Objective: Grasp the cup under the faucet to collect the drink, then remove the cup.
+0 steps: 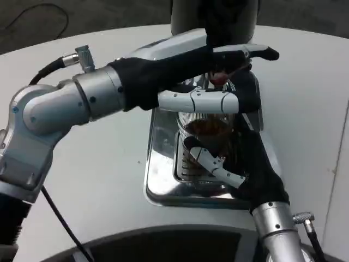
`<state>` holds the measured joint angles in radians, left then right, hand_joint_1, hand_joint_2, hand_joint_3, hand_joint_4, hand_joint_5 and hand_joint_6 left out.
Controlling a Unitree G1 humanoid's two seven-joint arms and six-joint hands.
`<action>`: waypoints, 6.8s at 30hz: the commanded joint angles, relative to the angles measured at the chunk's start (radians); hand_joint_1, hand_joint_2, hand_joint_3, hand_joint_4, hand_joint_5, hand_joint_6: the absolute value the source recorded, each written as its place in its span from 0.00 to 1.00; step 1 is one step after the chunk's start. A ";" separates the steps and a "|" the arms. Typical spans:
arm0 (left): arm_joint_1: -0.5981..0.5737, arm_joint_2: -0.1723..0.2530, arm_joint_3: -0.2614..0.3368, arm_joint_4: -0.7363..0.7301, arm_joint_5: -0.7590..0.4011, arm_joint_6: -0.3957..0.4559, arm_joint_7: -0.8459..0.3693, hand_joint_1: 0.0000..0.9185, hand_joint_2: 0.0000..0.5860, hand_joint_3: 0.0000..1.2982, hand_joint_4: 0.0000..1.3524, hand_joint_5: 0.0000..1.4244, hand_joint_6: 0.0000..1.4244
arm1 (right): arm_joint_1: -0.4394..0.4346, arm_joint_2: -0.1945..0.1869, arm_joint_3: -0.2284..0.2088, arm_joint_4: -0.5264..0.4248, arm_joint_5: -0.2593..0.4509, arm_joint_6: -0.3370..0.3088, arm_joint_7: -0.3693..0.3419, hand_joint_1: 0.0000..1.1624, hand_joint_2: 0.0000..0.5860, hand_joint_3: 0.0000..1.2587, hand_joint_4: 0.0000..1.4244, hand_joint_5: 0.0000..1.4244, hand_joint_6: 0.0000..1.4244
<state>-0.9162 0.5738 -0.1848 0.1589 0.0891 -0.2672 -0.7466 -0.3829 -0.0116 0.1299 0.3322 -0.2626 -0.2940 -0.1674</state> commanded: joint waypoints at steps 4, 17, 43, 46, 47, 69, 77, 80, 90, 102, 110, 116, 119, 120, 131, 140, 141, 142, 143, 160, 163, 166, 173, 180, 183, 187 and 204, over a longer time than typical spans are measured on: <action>0.036 0.020 -0.009 -0.019 0.020 0.019 -0.028 0.00 0.26 0.09 0.03 0.09 0.05 | 0.004 0.014 0.027 0.038 -0.024 0.044 0.003 0.62 0.38 0.05 0.09 0.16 0.05; 0.049 0.023 0.011 -0.052 0.025 0.029 -0.007 0.00 0.22 0.08 0.03 0.09 0.06 | -0.009 0.057 0.042 0.062 -0.077 0.079 -0.100 0.62 0.38 0.15 0.18 0.22 0.10; 0.100 -0.049 0.123 -0.028 -0.020 -0.105 0.156 0.00 0.22 0.04 0.04 0.13 0.10 | -0.036 0.084 0.028 0.171 -0.087 0.017 -0.253 0.65 0.43 0.31 0.32 0.35 0.22; 0.095 -0.059 0.125 -0.018 -0.023 -0.119 0.162 0.00 0.22 0.04 0.04 0.14 0.11 | -0.034 0.081 0.024 0.175 -0.086 0.014 -0.258 0.65 0.43 0.32 0.33 0.37 0.23; 0.094 -0.062 0.124 -0.016 -0.025 -0.122 0.162 0.00 0.22 0.04 0.05 0.14 0.11 | -0.033 0.080 0.022 0.175 -0.086 0.011 -0.261 0.65 0.43 0.32 0.33 0.37 0.23; 0.168 -0.054 0.168 -0.082 -0.061 -0.118 0.164 0.00 0.24 0.10 0.12 0.19 0.15 | -0.038 0.059 0.001 0.200 -0.106 -0.050 -0.326 0.67 0.44 0.41 0.42 0.46 0.33; 0.214 -0.053 0.205 -0.119 -0.069 -0.100 0.172 0.00 0.24 0.11 0.13 0.19 0.16 | -0.025 0.040 -0.001 0.191 -0.114 -0.077 -0.347 0.68 0.39 0.47 0.49 0.55 0.45; 0.229 -0.055 0.218 -0.130 -0.073 -0.092 0.180 0.00 0.24 0.11 0.13 0.20 0.16 | -0.019 0.031 -0.003 0.187 -0.117 -0.087 -0.353 0.69 0.37 0.49 0.51 0.58 0.49; 0.262 -0.051 0.252 -0.160 -0.081 -0.073 0.218 0.00 0.24 0.12 0.14 0.20 0.17 | -0.001 -0.006 -0.017 0.173 -0.108 -0.116 -0.346 0.71 0.35 0.55 0.58 0.70 0.63; 0.289 -0.042 0.290 -0.173 -0.086 -0.066 0.262 0.00 0.25 0.13 0.15 0.21 0.17 | 0.071 -0.046 -0.035 0.093 -0.090 -0.137 -0.293 0.73 0.34 0.58 0.62 0.75 0.70; 0.332 -0.042 0.324 -0.206 -0.092 -0.059 0.297 0.00 0.25 0.14 0.16 0.22 0.17 | 0.108 -0.055 -0.055 0.041 -0.087 -0.148 -0.268 0.73 0.34 0.60 0.63 0.78 0.74; 0.388 -0.039 0.355 -0.249 -0.094 -0.041 0.319 0.00 0.25 0.15 0.17 0.22 0.17 | 0.133 -0.058 -0.067 -0.003 -0.079 -0.154 -0.246 0.73 0.32 0.62 0.65 0.80 0.76; 0.419 -0.037 0.367 -0.266 -0.096 -0.030 0.327 0.00 0.25 0.15 0.17 0.22 0.17 | 0.147 -0.061 -0.072 -0.024 -0.074 -0.152 -0.233 0.73 0.32 0.63 0.66 0.80 0.78; 0.430 -0.037 0.371 -0.273 -0.096 -0.027 0.330 0.00 0.25 0.15 0.17 0.22 0.17 | 0.151 -0.061 -0.073 -0.029 -0.073 -0.151 -0.229 0.73 0.32 0.63 0.66 0.80 0.78; 0.537 -0.041 0.426 -0.346 -0.102 0.011 0.364 0.00 0.25 0.17 0.18 0.23 0.18 | 0.182 -0.069 -0.094 -0.078 -0.064 -0.154 -0.206 0.73 0.31 0.64 0.67 0.82 0.82; 0.634 -0.022 0.464 -0.390 -0.080 0.024 0.375 0.00 0.25 0.17 0.18 0.23 0.18 | 0.194 -0.097 -0.095 -0.108 -0.070 -0.169 -0.176 0.73 0.30 0.66 0.69 0.84 0.84; 0.646 -0.020 0.469 -0.396 -0.078 0.026 0.376 0.00 0.25 0.17 0.18 0.23 0.18 | 0.196 -0.101 -0.096 -0.111 -0.070 -0.170 -0.172 0.73 0.30 0.66 0.69 0.84 0.85; 0.659 -0.018 0.474 -0.403 -0.075 0.027 0.379 0.00 0.25 0.17 0.18 0.23 0.18 | 0.198 -0.105 -0.097 -0.116 -0.067 -0.170 -0.165 0.73 0.30 0.66 0.69 0.84 0.85; 0.669 -0.016 0.478 -0.407 -0.073 0.027 0.380 0.00 0.25 0.17 0.18 0.23 0.18 | 0.202 -0.110 -0.098 -0.121 -0.065 -0.171 -0.160 0.73 0.30 0.66 0.69 0.84 0.85; 0.783 -0.002 0.451 -0.409 0.008 0.034 0.381 0.00 0.25 0.17 0.18 0.22 0.17 | 0.278 -0.145 -0.129 -0.236 -0.041 -0.181 -0.085 0.73 0.30 0.69 0.71 0.86 0.88; 0.790 0.006 0.431 -0.405 0.036 0.037 0.377 0.00 0.25 0.17 0.16 0.20 0.14 | 0.289 -0.145 -0.133 -0.259 -0.038 -0.182 -0.073 0.73 0.30 0.69 0.71 0.86 0.89; 0.795 0.006 0.409 -0.398 0.061 0.037 0.379 0.00 0.26 0.17 0.16 0.19 0.13 | 0.302 -0.144 -0.136 -0.282 -0.035 -0.179 -0.063 0.73 0.30 0.69 0.72 0.86 0.89; 0.801 -0.001 0.357 -0.373 0.111 0.048 0.390 0.00 0.26 0.16 0.15 0.17 0.12 | 0.329 -0.146 -0.148 -0.333 -0.027 -0.171 -0.038 0.73 0.29 0.70 0.72 0.87 0.90; 0.793 0.005 0.303 -0.340 0.155 0.061 0.387 0.00 0.26 0.15 0.13 0.14 0.11 | 0.331 -0.151 -0.160 -0.353 -0.021 -0.162 -0.014 0.73 0.29 0.70 0.72 0.87 0.90; 0.787 0.013 0.278 -0.328 0.177 0.071 0.376 0.00 0.26 0.15 0.11 0.13 0.09 | 0.335 -0.153 -0.164 -0.361 -0.018 -0.160 -0.002 0.74 0.29 0.70 0.73 0.88 0.91; 0.779 0.021 0.251 -0.322 0.200 0.075 0.373 0.00 0.26 0.14 0.09 0.11 0.08 | 0.340 -0.154 -0.165 -0.367 -0.016 -0.158 0.010 0.74 0.29 0.70 0.73 0.88 0.91; 0.777 0.036 0.214 -0.376 0.270 0.106 0.358 0.00 0.25 0.11 0.04 0.06 0.05 | 0.362 -0.162 -0.160 -0.414 0.023 -0.164 0.084 0.74 0.29 0.71 0.74 0.88 0.92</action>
<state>-0.1539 0.5910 0.0478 -0.1909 0.3413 -0.1710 -0.3727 -0.0293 -0.1702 -0.0275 -0.0463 -0.2728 -0.4337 -0.0920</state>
